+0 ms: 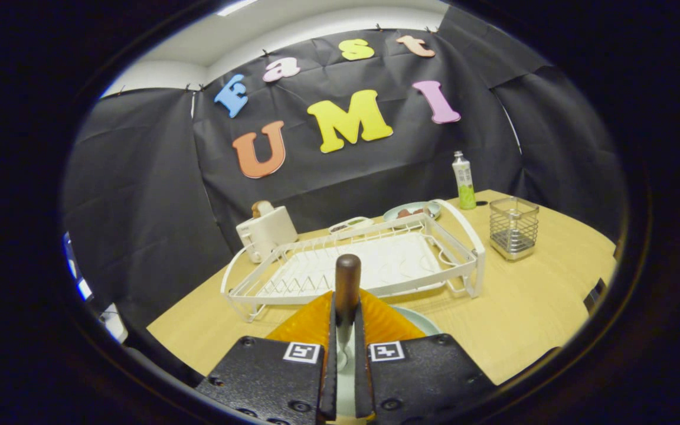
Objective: Take the plate from the dish rack, then take the spoon from the basket and place it into the plate.
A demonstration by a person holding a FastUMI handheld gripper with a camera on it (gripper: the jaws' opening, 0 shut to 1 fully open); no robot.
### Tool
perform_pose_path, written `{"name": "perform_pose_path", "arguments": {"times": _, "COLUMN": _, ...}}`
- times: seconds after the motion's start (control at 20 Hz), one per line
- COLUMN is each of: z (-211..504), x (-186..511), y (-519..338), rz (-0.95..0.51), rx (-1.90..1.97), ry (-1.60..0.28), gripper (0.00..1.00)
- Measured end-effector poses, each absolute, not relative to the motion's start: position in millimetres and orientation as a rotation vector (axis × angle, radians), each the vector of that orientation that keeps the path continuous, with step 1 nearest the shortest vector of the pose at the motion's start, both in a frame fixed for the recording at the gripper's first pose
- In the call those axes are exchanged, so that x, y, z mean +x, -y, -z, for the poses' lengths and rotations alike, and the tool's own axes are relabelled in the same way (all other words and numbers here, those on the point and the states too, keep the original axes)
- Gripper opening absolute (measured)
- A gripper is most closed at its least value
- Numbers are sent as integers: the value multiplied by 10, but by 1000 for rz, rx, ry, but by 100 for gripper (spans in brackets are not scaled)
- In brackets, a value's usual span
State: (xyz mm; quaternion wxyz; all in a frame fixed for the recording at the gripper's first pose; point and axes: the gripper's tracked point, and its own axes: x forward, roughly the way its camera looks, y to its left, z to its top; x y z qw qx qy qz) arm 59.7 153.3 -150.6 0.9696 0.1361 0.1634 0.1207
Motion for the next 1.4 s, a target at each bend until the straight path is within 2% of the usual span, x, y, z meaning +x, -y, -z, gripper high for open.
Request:
{"name": "perform_pose_path", "arguments": {"times": 0.1, "z": 1407, "x": 568, "y": -1455, "rz": -226, "rx": 252, "ry": -289, "gripper": 29}}
{"name": "perform_pose_path", "arguments": {"times": 0.2, "z": 1309, "x": 569, "y": -1357, "rz": -209, "rx": 231, "ry": -247, "gripper": 58}}
{"name": "perform_pose_path", "arguments": {"times": 0.35, "z": 1163, "x": 554, "y": -1219, "rz": -178, "rx": 204, "ry": -186, "gripper": 82}}
{"name": "perform_pose_path", "arguments": {"times": 0.6, "z": 947, "x": 521, "y": -1091, "rz": -155, "rx": 150, "ry": -123, "gripper": 91}}
{"name": "perform_pose_path", "arguments": {"times": 1.4, "z": 545, "x": 258, "y": -716, "rz": -55, "rx": 68, "ry": 19, "gripper": 93}}
